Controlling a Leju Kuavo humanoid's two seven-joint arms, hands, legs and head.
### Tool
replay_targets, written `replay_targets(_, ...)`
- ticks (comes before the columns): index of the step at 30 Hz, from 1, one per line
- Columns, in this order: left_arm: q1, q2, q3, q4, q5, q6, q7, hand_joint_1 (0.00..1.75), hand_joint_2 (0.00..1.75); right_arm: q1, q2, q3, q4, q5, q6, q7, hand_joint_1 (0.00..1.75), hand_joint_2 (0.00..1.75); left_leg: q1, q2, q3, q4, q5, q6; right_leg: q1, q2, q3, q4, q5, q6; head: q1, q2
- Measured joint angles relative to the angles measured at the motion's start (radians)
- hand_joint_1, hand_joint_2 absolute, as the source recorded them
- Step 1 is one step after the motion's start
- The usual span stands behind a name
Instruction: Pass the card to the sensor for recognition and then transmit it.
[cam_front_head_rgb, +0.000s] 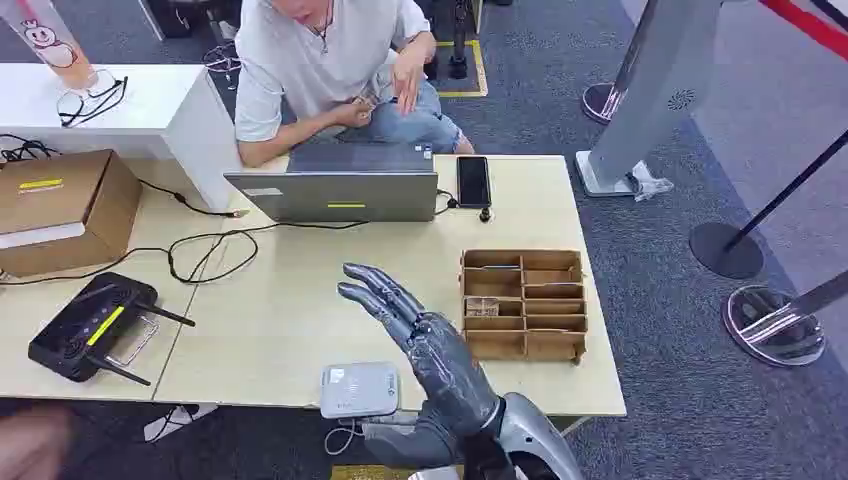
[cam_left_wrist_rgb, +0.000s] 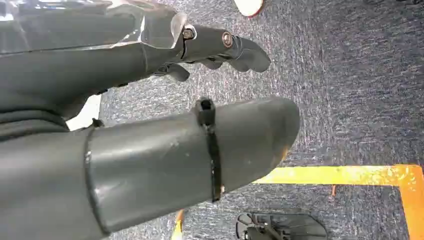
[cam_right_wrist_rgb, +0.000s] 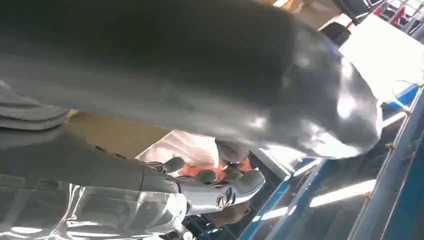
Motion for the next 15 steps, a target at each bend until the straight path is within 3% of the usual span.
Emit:
replay_targets(8,0.004,0.0,0.0,0.0,0.016,0.019,-0.035,0.0,0.0,-0.042,0.01,-0.031,0.12,0.002,-0.075,-0.081,0.0,0.0,0.0,0.0,0.0,0.0,0.0,0.0,0.0,0.0,0.0,0.0,0.0,0.0,0.0,0.0)
replay_targets(15,0.013,0.002,0.0,0.0,0.02,0.013,-0.041,0.0,0.0,-0.16,0.048,-0.045,0.274,0.008,-0.118,-0.074,0.0,0.0,0.0,0.0,0.0,0.0,0.0,0.0,0.0,0.0,0.0,0.0,0.0,0.0,0.0,0.0)
